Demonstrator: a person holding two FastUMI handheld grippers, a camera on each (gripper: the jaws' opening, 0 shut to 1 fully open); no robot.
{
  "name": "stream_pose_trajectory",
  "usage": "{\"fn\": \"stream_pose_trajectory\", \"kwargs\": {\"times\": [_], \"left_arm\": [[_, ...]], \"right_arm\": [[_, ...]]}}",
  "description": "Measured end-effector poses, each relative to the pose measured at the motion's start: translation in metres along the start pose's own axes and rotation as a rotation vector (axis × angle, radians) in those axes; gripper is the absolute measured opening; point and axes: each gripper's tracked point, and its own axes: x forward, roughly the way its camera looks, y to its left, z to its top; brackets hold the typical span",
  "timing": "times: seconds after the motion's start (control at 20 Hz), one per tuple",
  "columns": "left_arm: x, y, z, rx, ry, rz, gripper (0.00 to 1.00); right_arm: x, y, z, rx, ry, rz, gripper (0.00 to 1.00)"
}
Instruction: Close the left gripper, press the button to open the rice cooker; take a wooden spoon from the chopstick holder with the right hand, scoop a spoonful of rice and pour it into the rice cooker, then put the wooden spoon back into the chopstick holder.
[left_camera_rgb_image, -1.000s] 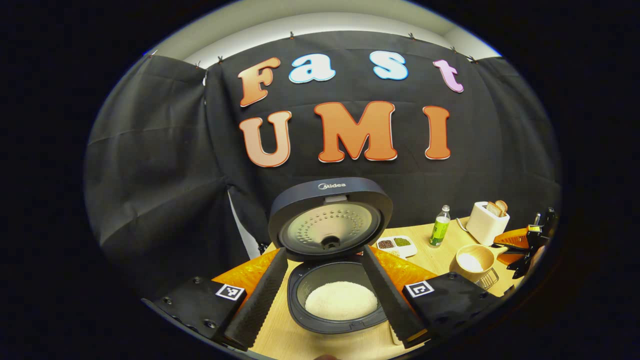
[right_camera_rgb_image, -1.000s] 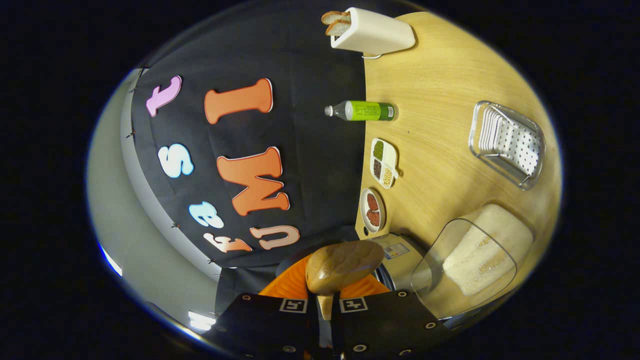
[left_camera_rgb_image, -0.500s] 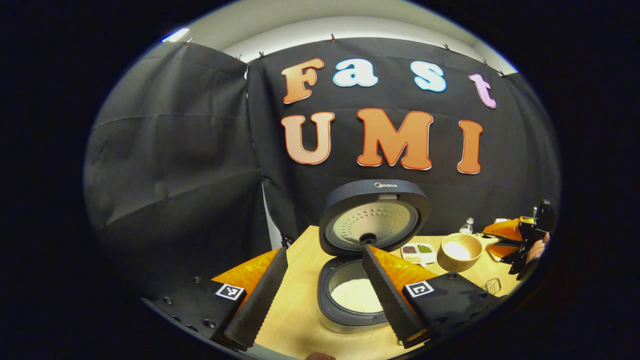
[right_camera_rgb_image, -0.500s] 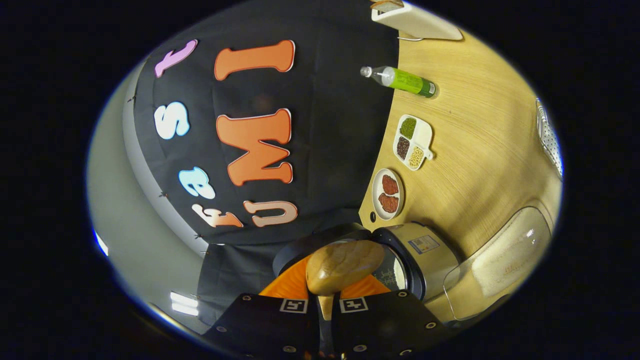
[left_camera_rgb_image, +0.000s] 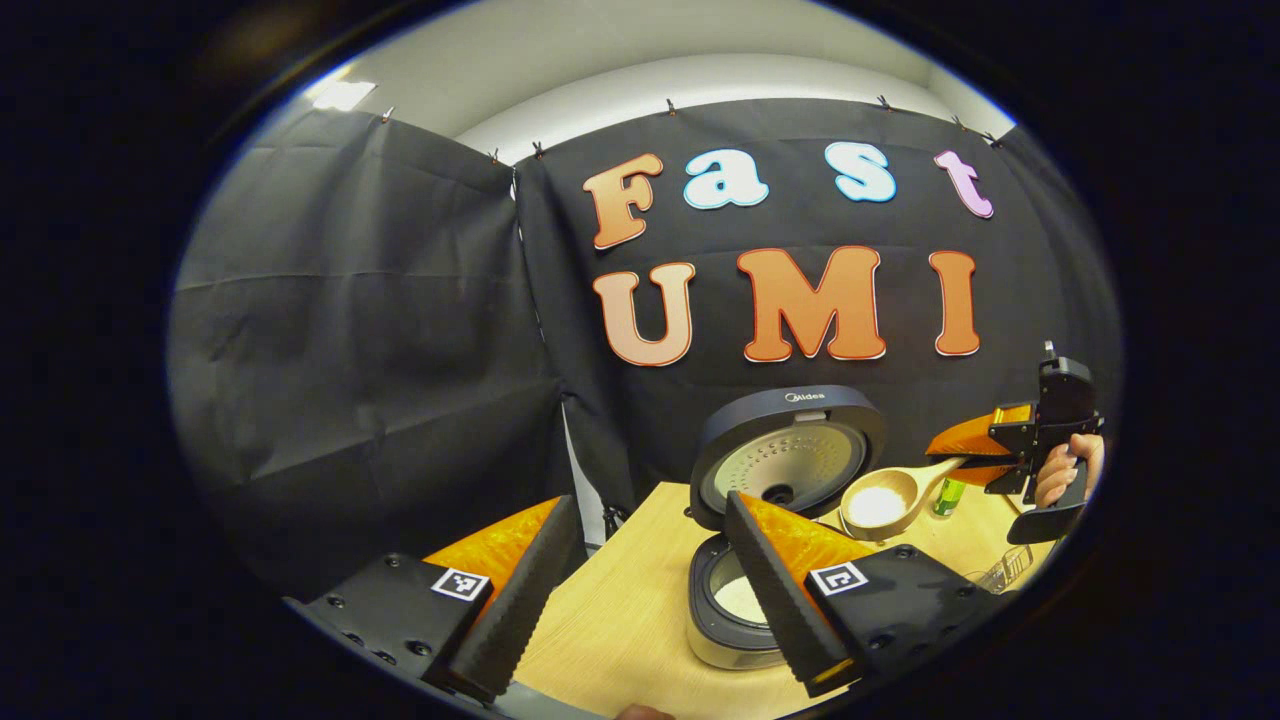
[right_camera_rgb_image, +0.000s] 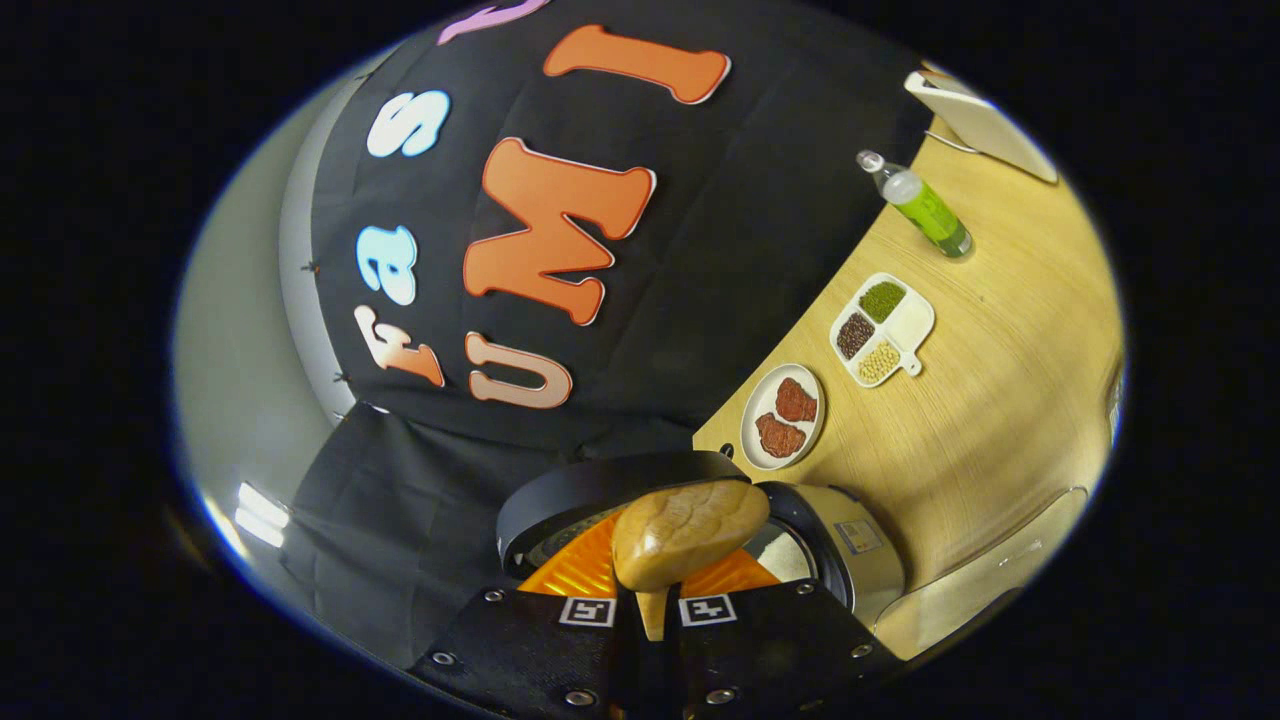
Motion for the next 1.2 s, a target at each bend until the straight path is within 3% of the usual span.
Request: {"fn": "stream_pose_trajectory", "kwargs": {"times": [0.05,0.2,0.3,0.35,0.4,0.55,0.6,0.7,0.85,0.9,1.2], "left_arm": [[-0.002,0.004,-0.002,-0.001,0.006,0.006,1.00],[-0.003,0.011,-0.007,-0.003,0.019,0.026,1.00],[-0.004,0.017,-0.009,-0.005,0.022,0.039,0.94],[-0.004,0.020,-0.010,-0.007,0.022,0.044,0.94],[-0.004,0.022,-0.011,-0.009,0.025,0.051,1.00],[-0.007,0.030,-0.015,-0.014,0.034,0.066,1.00],[-0.008,0.032,-0.016,-0.014,0.036,0.070,0.94],[-0.008,0.036,-0.018,-0.015,0.041,0.076,1.00],[-0.009,0.041,-0.019,-0.015,0.045,0.082,1.00],[-0.008,0.041,-0.018,-0.016,0.046,0.081,0.94],[-0.008,0.040,-0.018,-0.014,0.045,0.072,0.94]], "right_arm": [[0.003,0.003,-0.001,-0.043,-0.006,-0.006,0.09],[0.019,0.017,-0.010,-0.155,-0.016,-0.020,0.09],[0.028,0.025,-0.016,-0.228,-0.028,-0.025,0.09],[0.032,0.029,-0.018,-0.269,-0.035,-0.030,0.09],[0.035,0.031,-0.020,-0.310,-0.043,-0.036,0.09],[0.041,0.041,-0.028,-0.436,-0.073,-0.042,0.09],[0.043,0.045,-0.029,-0.478,-0.082,-0.042,0.09],[0.046,0.051,-0.032,-0.551,-0.103,-0.042,0.09],[0.048,0.063,-0.038,-0.637,-0.119,-0.029,0.09],[0.048,0.065,-0.038,-0.665,-0.125,-0.025,0.09],[0.047,0.073,-0.043,-0.799,-0.152,-0.021,0.09]]}}
